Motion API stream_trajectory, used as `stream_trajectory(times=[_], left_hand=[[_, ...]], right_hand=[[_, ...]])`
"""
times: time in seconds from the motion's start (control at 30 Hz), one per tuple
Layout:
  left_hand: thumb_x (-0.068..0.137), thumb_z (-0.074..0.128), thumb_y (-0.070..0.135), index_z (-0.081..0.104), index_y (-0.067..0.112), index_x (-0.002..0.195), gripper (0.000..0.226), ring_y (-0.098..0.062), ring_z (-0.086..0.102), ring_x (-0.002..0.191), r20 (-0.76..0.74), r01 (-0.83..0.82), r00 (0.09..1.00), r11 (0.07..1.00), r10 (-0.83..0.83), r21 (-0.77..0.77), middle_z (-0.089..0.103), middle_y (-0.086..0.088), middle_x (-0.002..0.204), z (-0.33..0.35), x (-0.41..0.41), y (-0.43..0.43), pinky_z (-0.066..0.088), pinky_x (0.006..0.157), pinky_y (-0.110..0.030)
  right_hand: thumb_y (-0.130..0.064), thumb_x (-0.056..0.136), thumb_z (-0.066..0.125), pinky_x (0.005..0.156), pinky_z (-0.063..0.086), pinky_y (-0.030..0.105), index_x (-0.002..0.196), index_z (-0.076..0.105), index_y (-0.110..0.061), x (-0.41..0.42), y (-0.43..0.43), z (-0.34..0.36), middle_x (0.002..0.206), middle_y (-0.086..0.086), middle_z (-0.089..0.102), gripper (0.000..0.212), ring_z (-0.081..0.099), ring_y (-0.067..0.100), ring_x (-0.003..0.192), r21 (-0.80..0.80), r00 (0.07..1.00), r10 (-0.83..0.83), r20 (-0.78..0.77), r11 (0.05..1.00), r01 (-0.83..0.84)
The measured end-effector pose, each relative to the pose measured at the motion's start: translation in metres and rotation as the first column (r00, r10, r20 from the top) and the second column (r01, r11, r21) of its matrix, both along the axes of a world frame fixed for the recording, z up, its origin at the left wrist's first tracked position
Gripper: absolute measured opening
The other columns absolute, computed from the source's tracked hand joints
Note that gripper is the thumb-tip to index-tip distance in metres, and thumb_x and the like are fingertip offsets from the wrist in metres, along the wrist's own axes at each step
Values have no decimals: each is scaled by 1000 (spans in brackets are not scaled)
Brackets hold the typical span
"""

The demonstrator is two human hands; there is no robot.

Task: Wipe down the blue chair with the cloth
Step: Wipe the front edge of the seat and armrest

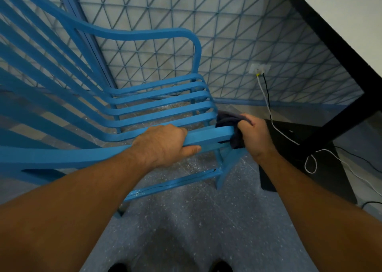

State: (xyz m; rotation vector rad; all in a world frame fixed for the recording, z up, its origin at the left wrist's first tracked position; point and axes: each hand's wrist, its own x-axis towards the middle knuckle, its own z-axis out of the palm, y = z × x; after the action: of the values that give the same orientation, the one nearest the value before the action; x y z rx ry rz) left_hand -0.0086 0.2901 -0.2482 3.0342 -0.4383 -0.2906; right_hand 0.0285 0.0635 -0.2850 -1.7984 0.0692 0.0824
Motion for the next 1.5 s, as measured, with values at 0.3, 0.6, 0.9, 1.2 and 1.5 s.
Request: stream_trajectory(times=[0.3, 0.6, 0.9, 1.2, 1.5], left_hand=[[88, 39, 70, 49, 28, 90, 43, -8, 52, 70, 20, 18, 1000, 999, -17, -29, 53, 9, 77, -2, 1, 0, 49, 70, -31], [88, 38, 71, 45, 29, 88, 42, -8, 50, 69, 27, 22, 999, 1000, -22, 0, 48, 10, 73, -1, 1, -1, 46, 68, -30], [88, 38, 71, 48, 27, 90, 45, -11, 50, 70, 15, 10, 1000, 999, -10, 40, 48, 9, 72, 2, 1, -3, 44, 68, -30], [88, 38, 72, 52, 28, 93, 47, -9, 52, 69, 32, 19, 999, 1000, -19, 8, 52, 9, 74, -2, 2, -1, 46, 67, -29], [87, 38, 72, 46, 30, 85, 43, -7, 50, 66, 11, 9, 1000, 1000, -9, 21, 51, 8, 72, -1, 2, -2, 45, 66, -30]], right_hand=[[-12, 97, 36, 55, 50, 26, 97, 65, -16, -3, -20, -36, 83, 6, 68, 29, 63, 16, 71, 554, 934, -108, -342, 780, 293], [-6, 95, 39, 62, 52, 31, 99, 66, -15, 4, -21, -23, 88, 10, 68, 29, 64, 19, 76, 320, 986, -50, -158, 942, 99], [-8, 94, 45, 54, 50, 25, 102, 65, -11, -2, -14, 2, 83, 7, 66, 22, 63, 13, 69, 77, 979, 192, -68, 979, -187], [-26, 79, 48, 64, 50, 33, 102, 68, -18, 2, -24, -12, 94, 15, 69, 32, 65, 27, 86, 124, 987, 11, -162, 992, 9], [-10, 85, 45, 50, 47, 31, 84, 64, -17, -4, 7, 7, 66, 5, 61, 21, 57, 17, 56, -127, 982, 186, 37, 975, -180]])
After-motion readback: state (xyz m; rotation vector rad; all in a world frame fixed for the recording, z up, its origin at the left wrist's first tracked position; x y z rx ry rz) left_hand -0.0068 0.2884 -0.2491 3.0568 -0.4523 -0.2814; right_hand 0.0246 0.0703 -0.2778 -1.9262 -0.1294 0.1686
